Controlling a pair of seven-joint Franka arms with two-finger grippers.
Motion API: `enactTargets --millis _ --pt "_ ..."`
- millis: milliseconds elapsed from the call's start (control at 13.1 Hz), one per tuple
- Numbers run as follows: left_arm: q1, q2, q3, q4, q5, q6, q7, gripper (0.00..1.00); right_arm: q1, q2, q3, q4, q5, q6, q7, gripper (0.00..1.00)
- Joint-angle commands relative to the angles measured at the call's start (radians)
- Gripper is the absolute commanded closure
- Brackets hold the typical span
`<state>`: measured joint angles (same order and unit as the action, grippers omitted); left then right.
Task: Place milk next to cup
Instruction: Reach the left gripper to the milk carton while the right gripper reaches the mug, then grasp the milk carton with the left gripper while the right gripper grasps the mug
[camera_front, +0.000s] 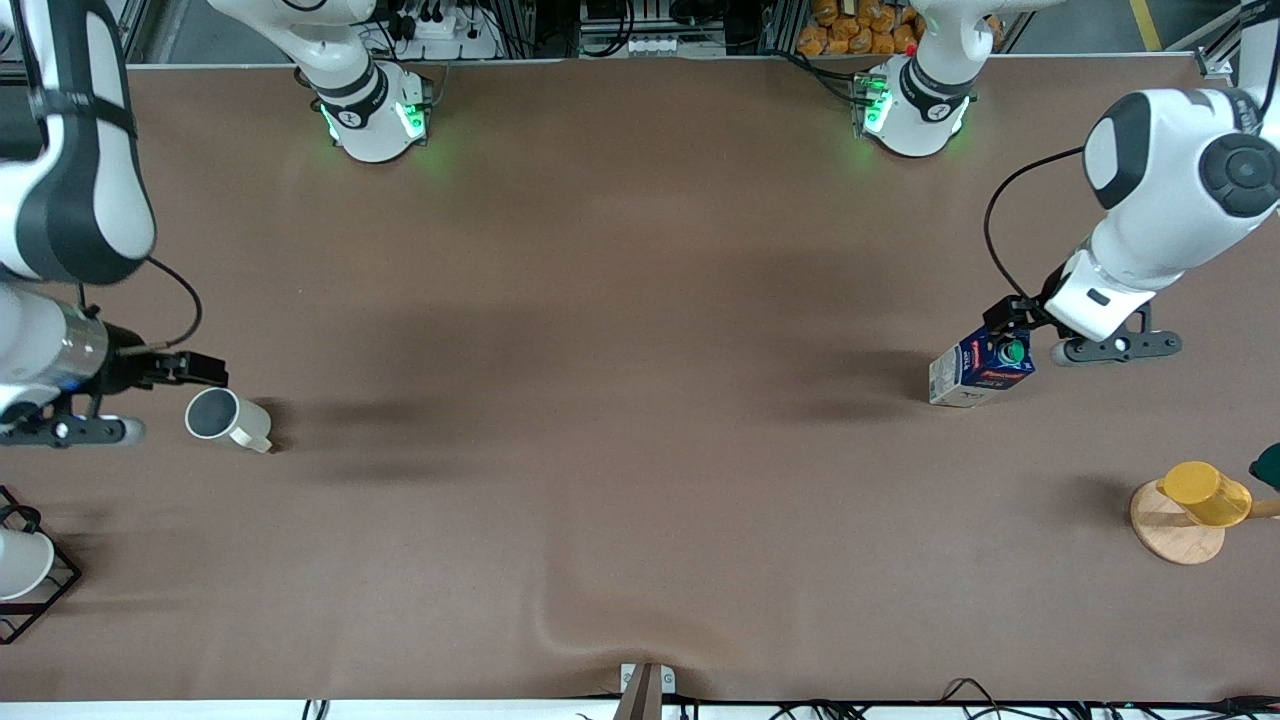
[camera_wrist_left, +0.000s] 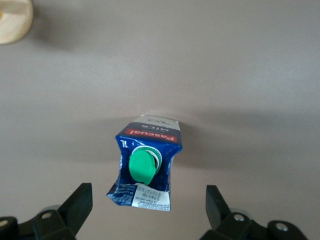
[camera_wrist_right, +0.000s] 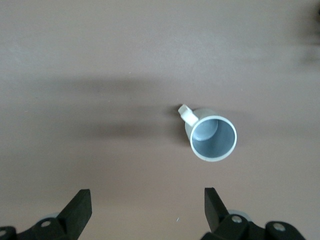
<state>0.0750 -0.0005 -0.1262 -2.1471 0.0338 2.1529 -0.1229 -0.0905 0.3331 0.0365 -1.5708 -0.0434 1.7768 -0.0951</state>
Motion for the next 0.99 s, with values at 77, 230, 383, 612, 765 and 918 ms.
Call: enactTargets --millis 77,230,383,612,765,918 --pt "0.008 0.052 -0.007 -0.001 0.021 0.028 0.054 0.00 -0.055 0.108 0.005 0.015 -0.024 0.079 -0.136 0.00" --pt "0.008 0.085 -0.006 0.021 0.021 0.028 0.066 0.00 -0.080 0.165 0.005 0.014 -0.024 0.136 -0.221 0.00" --pt "0.009 0.105 -0.006 0.038 0.020 0.019 0.100 0.00 -0.087 0.182 0.005 -0.015 -0.024 0.183 -0.268 0.00" --pt "0.029 0.111 -0.003 0.049 0.020 0.018 0.158 0.00 -0.091 0.179 0.005 -0.109 -0.024 0.259 -0.276 0.00" --pt "0.063 0.128 -0.004 0.053 0.018 0.018 0.210 0.00 -0.092 0.181 0.005 -0.132 -0.024 0.259 -0.276 0.00" --pt "0.060 0.128 -0.007 0.053 0.015 0.018 0.204 0.00 -0.094 0.184 0.005 -0.165 -0.024 0.269 -0.276 0.00"
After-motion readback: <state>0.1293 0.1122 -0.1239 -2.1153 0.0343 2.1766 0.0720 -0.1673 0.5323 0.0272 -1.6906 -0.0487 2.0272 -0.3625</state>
